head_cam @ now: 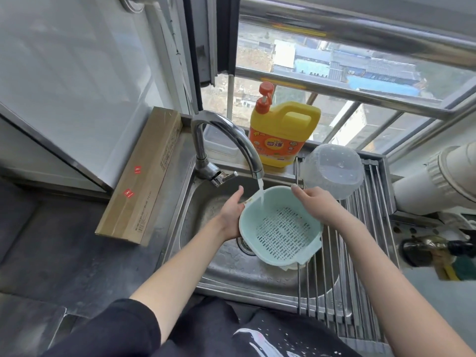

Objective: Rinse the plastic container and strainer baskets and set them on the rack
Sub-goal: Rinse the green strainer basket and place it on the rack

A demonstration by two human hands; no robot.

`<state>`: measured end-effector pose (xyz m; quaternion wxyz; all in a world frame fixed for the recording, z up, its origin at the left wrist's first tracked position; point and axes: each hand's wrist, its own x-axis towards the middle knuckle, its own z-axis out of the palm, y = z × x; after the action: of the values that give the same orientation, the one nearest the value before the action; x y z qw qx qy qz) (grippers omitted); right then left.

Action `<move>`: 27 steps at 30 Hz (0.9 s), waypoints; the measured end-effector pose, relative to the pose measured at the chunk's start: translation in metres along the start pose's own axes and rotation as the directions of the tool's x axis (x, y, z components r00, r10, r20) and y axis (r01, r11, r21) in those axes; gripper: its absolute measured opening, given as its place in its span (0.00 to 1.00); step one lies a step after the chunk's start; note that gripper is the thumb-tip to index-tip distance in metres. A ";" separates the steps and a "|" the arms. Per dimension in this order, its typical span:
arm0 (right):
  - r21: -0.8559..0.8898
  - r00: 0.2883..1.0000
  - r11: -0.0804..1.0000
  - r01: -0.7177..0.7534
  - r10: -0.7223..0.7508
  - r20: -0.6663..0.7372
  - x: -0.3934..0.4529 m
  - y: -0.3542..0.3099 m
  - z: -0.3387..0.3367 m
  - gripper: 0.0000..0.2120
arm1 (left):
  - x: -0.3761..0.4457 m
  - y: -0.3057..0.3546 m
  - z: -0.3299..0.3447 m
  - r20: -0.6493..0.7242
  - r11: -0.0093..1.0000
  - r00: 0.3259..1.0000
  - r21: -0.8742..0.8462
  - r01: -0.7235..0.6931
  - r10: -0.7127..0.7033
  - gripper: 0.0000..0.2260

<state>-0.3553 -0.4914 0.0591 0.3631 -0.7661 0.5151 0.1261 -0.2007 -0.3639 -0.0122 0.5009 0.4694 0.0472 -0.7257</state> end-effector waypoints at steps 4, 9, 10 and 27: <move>0.099 0.992 0.990 0.098 -0.090 -0.089 0.002 0.013 0.007 0.34 | -0.003 0.004 0.002 0.042 0.997 0.996 -0.029 -0.071 0.073 0.31; 0.304 0.978 0.940 0.154 -0.100 -0.185 -0.001 0.029 0.011 0.31 | -0.010 0.011 0.013 0.170 0.992 0.980 0.058 -0.114 0.103 0.32; 0.329 0.974 0.931 0.160 -0.094 -0.208 -0.001 0.033 0.012 0.32 | -0.010 0.012 0.016 0.186 0.986 0.977 0.110 -0.128 0.106 0.32; 0.016 0.919 0.936 0.351 -0.341 -0.199 0.007 -0.007 0.029 0.30 | -0.027 0.005 -0.024 0.202 0.930 0.952 0.243 -0.277 0.230 0.12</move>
<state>-0.3402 -0.4749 0.0374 0.3478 -0.8439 0.4075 -0.0282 -0.1797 -0.3351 -0.0043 0.5247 0.4712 -0.1555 -0.6917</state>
